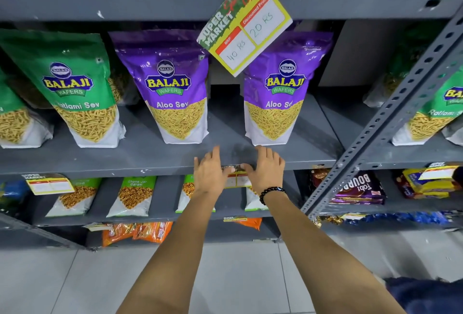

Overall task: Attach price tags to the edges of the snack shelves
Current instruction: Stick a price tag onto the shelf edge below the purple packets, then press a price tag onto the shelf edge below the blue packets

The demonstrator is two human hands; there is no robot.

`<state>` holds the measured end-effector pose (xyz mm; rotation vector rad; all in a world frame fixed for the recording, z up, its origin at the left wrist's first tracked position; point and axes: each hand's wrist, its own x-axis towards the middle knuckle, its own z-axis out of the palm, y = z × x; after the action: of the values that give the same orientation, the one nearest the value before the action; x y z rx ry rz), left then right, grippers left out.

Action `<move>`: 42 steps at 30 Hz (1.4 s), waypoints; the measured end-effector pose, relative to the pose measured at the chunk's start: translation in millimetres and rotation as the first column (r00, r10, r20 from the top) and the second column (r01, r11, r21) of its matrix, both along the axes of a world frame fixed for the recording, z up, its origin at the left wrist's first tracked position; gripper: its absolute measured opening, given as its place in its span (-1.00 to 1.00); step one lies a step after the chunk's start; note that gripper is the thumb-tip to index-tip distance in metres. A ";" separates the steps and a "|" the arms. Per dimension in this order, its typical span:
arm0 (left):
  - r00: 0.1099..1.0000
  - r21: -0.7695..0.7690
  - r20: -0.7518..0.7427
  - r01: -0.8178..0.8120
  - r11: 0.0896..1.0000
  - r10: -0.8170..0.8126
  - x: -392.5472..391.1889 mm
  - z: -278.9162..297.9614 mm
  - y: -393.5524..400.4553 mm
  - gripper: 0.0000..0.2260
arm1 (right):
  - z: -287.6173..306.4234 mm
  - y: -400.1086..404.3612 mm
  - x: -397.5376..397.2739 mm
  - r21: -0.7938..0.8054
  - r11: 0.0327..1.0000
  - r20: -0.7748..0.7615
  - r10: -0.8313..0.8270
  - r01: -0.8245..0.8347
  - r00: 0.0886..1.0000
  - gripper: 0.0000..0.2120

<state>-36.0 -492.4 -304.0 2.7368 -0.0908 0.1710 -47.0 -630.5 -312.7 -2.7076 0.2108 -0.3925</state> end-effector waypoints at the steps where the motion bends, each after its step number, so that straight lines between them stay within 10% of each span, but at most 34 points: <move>1: 0.999 0.005 0.040 0.019 1.000 -0.019 -3.4 1.5 5.7 -0.42 | 4.0 -0.8 -4.0 -0.009 1.000 0.023 0.022 -0.022 0.999 -0.46; 15: 0.722 -0.034 0.692 0.015 0.999 0.012 -14.9 189.7 36.7 -0.49 | 214.7 13.9 -20.8 -0.188 0.982 0.628 0.126 -0.008 0.768 -0.51; 23: 0.736 -0.081 0.676 0.077 0.994 -0.002 -6.2 233.8 34.6 -0.88 | 303.7 16.5 2.5 -0.307 0.951 0.544 0.215 -0.047 0.811 -0.80; 42: 0.717 0.100 0.633 0.299 0.949 -0.293 5.5 279.6 45.8 -0.91 | 293.3 -12.9 -3.3 0.034 0.968 0.546 0.192 -0.250 0.815 -0.88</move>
<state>-30.6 -446.6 -24.4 2.4751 -0.7135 1.0084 -50.3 -643.4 -19.4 -2.3628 -0.2392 -1.0161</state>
